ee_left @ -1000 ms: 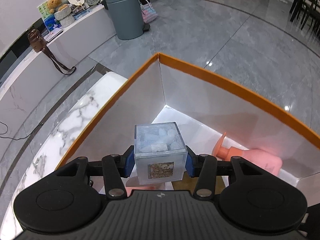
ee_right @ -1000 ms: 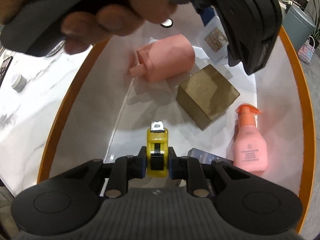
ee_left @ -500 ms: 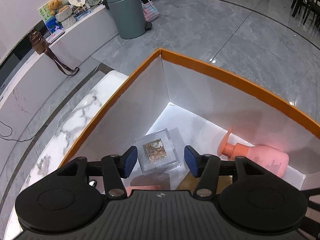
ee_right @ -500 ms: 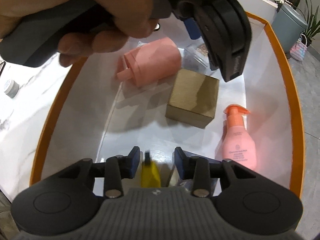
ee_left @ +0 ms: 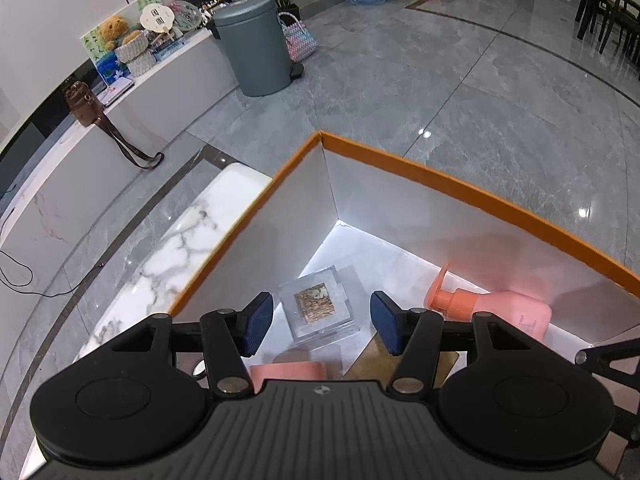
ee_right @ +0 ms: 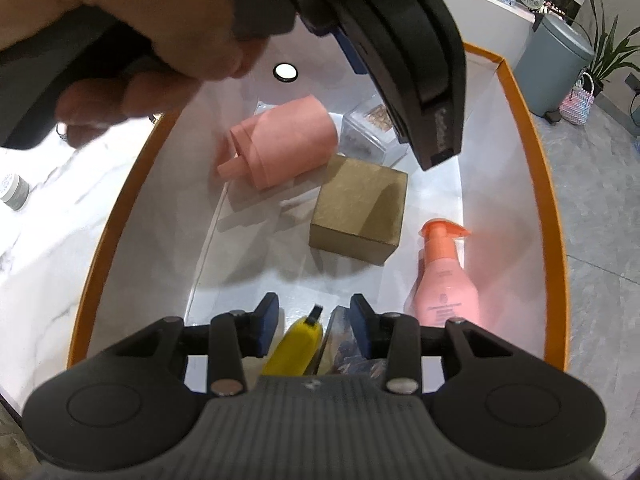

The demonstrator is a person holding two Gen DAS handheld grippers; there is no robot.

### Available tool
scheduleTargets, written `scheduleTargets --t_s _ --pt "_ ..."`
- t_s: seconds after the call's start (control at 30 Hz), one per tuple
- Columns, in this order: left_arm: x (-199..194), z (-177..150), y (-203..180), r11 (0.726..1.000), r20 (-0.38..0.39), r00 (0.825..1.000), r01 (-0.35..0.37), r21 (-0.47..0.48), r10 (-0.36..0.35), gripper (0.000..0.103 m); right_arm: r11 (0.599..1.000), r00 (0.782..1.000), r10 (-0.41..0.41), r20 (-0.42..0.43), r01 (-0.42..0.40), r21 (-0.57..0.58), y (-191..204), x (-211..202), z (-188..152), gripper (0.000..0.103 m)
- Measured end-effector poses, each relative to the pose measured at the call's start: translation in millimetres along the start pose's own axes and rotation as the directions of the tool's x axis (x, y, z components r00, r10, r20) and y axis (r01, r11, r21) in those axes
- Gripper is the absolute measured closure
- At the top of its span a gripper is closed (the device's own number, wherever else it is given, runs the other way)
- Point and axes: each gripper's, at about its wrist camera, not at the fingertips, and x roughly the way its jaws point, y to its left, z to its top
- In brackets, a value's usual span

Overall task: Organize rigid objects
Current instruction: 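Lower both into the orange box and open both grippers, then move the left tool toward the white round jar while the right tool approaches the gold compact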

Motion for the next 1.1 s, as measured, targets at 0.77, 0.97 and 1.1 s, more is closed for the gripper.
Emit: scheduleTargets --t_s 0.77,0.97,1.1 --pt "-90 -33 46 0.993 0.186 0.979 -0.063 -0.096 0.080 0.027 0.981 0.977 -0.186 0.109 0.177 0.085 8 -29 23 0.049" --pt "-123 -58 79 0.969 0.266 0.959 -0.034 -0.245 0.101 0.018 0.952 0.943 -0.279 0.183 0.246 0.183 0 -41 31 0.047" --pt "-140 -76 94 0.951 0.281 0.944 -0.083 -0.296 0.170 0.015 0.932 0.899 -0.349 0.264 0.304 0.196 7 -48 39 0.041"
